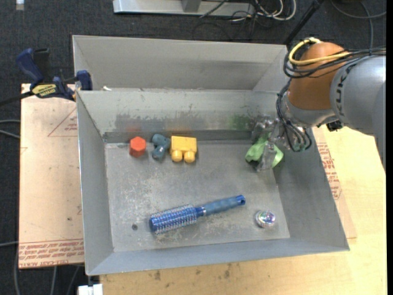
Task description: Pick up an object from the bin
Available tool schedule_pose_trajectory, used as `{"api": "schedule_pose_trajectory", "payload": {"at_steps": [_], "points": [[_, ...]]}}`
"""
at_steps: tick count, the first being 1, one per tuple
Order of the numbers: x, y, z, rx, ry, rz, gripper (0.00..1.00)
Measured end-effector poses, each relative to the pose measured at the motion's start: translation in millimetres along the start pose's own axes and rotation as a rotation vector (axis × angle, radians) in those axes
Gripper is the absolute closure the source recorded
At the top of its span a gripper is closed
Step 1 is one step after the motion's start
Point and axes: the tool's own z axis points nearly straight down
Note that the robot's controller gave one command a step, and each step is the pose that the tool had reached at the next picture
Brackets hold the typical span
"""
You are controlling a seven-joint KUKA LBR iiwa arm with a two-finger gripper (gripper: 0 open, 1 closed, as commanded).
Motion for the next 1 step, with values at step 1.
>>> {"api": "schedule_pose_trajectory", "payload": {"at_steps": [1], "points": [[2.4,-4.6,2.9,0.001,0.007,0.009,1.0]]}}
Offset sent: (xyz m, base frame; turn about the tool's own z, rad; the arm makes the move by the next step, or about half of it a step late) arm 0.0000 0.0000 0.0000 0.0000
